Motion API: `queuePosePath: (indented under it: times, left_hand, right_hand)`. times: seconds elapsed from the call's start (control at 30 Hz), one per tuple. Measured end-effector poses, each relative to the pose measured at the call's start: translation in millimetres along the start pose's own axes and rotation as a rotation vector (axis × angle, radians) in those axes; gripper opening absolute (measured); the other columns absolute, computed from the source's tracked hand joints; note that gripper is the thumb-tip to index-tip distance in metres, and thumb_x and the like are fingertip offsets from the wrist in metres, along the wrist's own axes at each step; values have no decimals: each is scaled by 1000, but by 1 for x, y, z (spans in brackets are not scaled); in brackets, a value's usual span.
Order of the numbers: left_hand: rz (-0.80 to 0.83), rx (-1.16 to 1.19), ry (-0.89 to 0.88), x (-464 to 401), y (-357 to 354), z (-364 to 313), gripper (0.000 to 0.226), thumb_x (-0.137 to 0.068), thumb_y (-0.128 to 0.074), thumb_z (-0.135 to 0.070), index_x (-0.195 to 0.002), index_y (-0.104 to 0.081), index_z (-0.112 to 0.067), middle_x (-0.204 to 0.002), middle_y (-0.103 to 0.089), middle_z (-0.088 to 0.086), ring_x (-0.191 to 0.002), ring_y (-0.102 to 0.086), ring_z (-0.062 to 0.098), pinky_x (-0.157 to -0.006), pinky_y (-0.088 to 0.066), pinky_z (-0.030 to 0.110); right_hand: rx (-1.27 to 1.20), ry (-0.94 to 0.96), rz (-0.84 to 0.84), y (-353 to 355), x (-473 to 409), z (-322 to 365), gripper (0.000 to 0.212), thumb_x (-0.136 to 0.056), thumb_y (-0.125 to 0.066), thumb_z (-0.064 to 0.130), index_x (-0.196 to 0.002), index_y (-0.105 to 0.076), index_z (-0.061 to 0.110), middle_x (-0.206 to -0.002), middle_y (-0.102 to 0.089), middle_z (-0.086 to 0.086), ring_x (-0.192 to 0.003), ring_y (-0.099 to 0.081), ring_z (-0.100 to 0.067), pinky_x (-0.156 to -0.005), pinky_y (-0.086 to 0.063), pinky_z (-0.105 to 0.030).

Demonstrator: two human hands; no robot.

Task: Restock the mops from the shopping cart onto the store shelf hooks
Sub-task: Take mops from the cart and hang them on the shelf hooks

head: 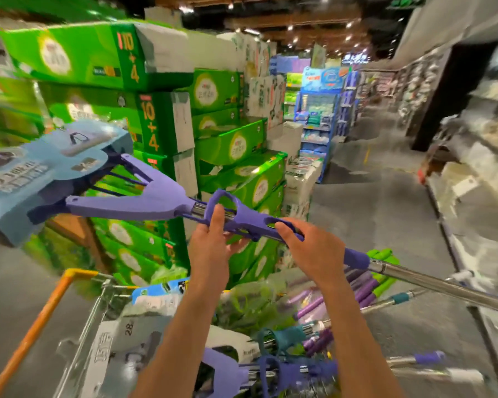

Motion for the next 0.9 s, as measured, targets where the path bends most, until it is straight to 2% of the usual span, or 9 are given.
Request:
queuePosePath:
  times: [0.1, 0.2, 0.33, 0.4, 0.5, 0.6, 0.7, 0.8, 0.9]
  left_hand:
    - [93, 25, -14, 14, -4, -28, 22, -104, -49, -30, -117, -61, -16, -93, -74, 4, -91, -71, 24, -66, -63, 37]
    - [170, 57, -24, 31, -13, -52, 17, -104, -49, -27, -114, -61, -20, -80, -74, -6, -77, -71, 14, -61, -63, 34]
    - [268, 93, -12, 59, -29, -73, 17, -105, -48, -24, -112, -61, -18, -75, -74, -8, -68, -71, 10, -52, -59, 29]
    - [316, 107, 0, 75, -41, -82, 17, -106, -47, -24, -103, -63, -20, -78, -73, -4, -69, -70, 11, -50, -58, 28]
    - [387, 112, 11, 101, -61, -92, 19, -105, -48, -25, -113, -60, -12, -80, -73, -4, -69, -71, 10, -53, -60, 31]
    - [464, 114, 19, 131, -84, -102, 23, -104, -50, -26, -119, -59, -10, -79, -72, -4, -68, -70, 9, -59, -63, 33]
    - [536, 116, 12, 168, -105, -110, 24, -104, -52, -28, -120, -61, -12, -92, -72, 1, -77, -71, 14, -64, -63, 35]
    - [604, 111, 0, 210, -126, -117, 25, -104, -52, -29, -121, -61, -13, -88, -72, -3, -73, -72, 10, -66, -64, 35]
    - [673, 129, -2, 260, -146, -126, 35, -105, -49, -29, -130, -56, -6, -91, -69, 2, -74, -70, 13, -66, -62, 30]
  right_hand:
    - [56, -71, -38, 33, 20, 23, 45, -94, -41, 68, -126, -63, 45, -107, -74, 0, -106, -66, -27, -74, -36, -30]
    - [96, -117, -85, 61, 42, 37, 44, -94, -41, 67, -125, -63, 45, -106, -74, 1, -105, -66, -25, -76, -39, -31]
    - [150, -181, -187, 100, 75, 44, 51, -92, -37, 73, -122, -64, 42, -103, -73, 1, -103, -66, -26, -79, -42, -33]
    - [155, -221, -223, 121, 95, 43, 52, -92, -36, 74, -118, -65, 39, -100, -73, 1, -100, -66, -26, -78, -42, -33]
    - [124, -289, -289, 152, 125, 42, 63, -85, -31, 81, -112, -67, 37, -95, -73, 2, -97, -66, -25, -76, -40, -33]
    - [102, -360, -369, 184, 158, 34, 47, -92, -41, 70, -109, -68, 35, -86, -69, 5, -92, -65, -24, -77, -42, -33]
    - [58, -380, -466, 215, 194, 29, 53, -87, -37, 75, -107, -68, 37, -83, -71, 7, -85, -65, -19, -79, -46, -34]
    - [52, -403, -510, 246, 232, 25, 42, -94, -40, 66, -107, -66, 36, -81, -69, 7, -81, -64, -16, -75, -45, -33]
    - [8, -418, -563, 279, 275, 19, 48, -90, -36, 72, -106, -65, 37, -78, -67, 9, -77, -63, -14, -75, -49, -35]
Point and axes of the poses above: each hand's wrist, its own x-axis away from the middle knuckle, its own y-axis out of the back of the hand, z = x × y, the point moved 4 cm from there along -x, towards the middle knuckle
